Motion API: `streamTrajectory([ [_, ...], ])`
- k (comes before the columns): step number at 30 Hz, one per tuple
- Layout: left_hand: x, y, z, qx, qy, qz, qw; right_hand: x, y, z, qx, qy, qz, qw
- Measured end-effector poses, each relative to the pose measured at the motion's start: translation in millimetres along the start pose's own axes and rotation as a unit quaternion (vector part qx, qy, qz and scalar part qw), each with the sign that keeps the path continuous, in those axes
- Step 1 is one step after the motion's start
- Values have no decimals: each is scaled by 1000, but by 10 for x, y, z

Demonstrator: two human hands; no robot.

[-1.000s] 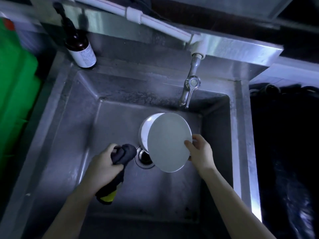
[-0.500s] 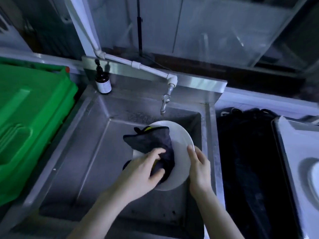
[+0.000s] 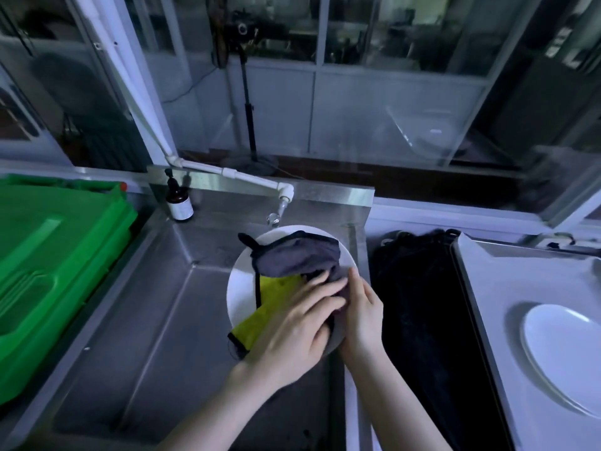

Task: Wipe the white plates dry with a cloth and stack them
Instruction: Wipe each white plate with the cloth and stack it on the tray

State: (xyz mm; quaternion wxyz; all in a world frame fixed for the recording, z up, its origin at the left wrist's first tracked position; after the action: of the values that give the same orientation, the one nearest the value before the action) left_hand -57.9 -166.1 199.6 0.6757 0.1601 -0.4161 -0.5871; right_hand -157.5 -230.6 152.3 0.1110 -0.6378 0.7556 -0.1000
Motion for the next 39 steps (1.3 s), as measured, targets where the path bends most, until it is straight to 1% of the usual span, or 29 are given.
streamTrajectory([
  [1,52,83,-21,-40,32,41,998,5,6,-28,-10,8,3,1000],
  [3,90,260,-130,-101,123,164,973,9,17,-87,-25,30,18,999],
  [4,81,301,-178,-104,163,207,959,10,17,-112,-25,36,20,999],
  [5,78,296,-202,-80,191,215,954,13,16,-132,-24,39,23,999],
  [8,102,130,-135,38,211,150,965,31,-11,-176,-17,36,20,999],
  [9,124,89,-87,67,196,127,970,41,-25,-179,-18,36,16,999],
  [12,249,3,-20,162,92,49,981,85,-75,-177,-27,51,-1,998],
  [14,320,17,-92,176,69,-11,982,123,-91,-190,-23,45,4,999],
  [15,345,49,-152,161,74,-22,984,144,-90,-199,-20,37,13,999],
  [17,362,145,-274,134,116,-2,984,171,-76,-254,-22,23,28,999],
  [19,316,232,-394,143,173,41,974,209,-48,-324,-27,20,48,998],
  [21,217,264,-406,176,174,66,967,260,-17,-395,-26,23,69,997],
  [22,164,246,-353,190,155,63,967,280,-24,-420,-29,26,75,996],
  [24,123,163,-220,201,112,28,973,291,-90,-447,-39,33,70,996],
  [26,227,113,-149,212,102,1,972,237,-192,-417,-55,41,45,997],
  [27,324,120,-167,208,113,1,972,191,-235,-385,-63,41,35,997],
  [29,548,182,-305,205,162,-6,965,106,-287,-311,-66,30,28,997],
  [31,703,264,-498,255,198,-26,946,83,-299,-299,-49,13,36,998],
  [32,718,297,-568,277,200,-35,939,106,-292,-331,-40,11,45,998],
  [34,636,357,-623,294,190,-59,935,209,-257,-443,-22,24,64,997],
  [35,554,391,-604,285,181,-55,940,270,-229,-502,-18,32,75,997],
  [37,350,403,-489,244,152,-32,957,368,-177,-570,-23,44,92,995],
  [39,196,329,-314,214,105,-2,971,402,-169,-560,-38,58,90,993],
])
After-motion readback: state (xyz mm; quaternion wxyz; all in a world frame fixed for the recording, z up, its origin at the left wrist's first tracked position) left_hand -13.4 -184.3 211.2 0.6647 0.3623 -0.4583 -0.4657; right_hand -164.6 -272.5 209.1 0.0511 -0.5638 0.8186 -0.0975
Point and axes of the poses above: each hand's wrist, its own x-axis towards the middle knuckle, its own y-axis out of the back of the hand, z = x × y, the point moved 5 cm from there along x, towards the middle knuckle, and after that the axes turned 13 degrees about y, right-handed, at the moved point
